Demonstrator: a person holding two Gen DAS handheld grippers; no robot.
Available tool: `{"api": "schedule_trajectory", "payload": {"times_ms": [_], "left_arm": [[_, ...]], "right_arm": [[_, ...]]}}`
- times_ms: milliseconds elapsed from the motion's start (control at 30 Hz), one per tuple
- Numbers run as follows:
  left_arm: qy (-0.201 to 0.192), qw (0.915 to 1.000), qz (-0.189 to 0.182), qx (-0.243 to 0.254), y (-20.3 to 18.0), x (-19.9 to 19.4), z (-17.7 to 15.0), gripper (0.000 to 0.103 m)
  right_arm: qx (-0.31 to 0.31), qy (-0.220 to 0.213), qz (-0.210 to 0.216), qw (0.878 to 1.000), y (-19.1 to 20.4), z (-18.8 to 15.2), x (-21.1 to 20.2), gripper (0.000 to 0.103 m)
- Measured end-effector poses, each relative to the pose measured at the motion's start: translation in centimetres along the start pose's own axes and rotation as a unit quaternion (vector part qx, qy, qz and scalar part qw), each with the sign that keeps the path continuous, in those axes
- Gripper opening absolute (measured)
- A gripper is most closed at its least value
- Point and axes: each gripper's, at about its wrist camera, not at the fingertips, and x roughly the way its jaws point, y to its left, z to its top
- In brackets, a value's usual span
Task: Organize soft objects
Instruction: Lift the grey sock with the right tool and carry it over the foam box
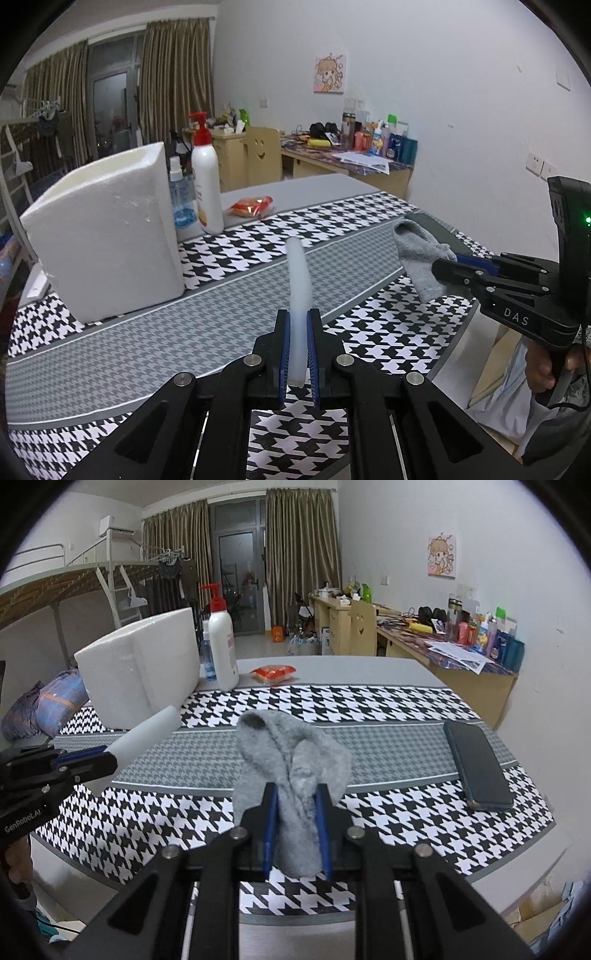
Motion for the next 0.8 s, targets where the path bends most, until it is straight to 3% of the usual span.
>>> {"api": "schedule_trajectory", "payload": {"times_ms": [800], "left_arm": [[-0.053,0.9982,0.028,0.005,0.9,-3.5,2.9,0.010]], "right_arm": [[-0.028,-0.057,0.027,0.998,3.1,2.8,-2.3,0.024]]}}
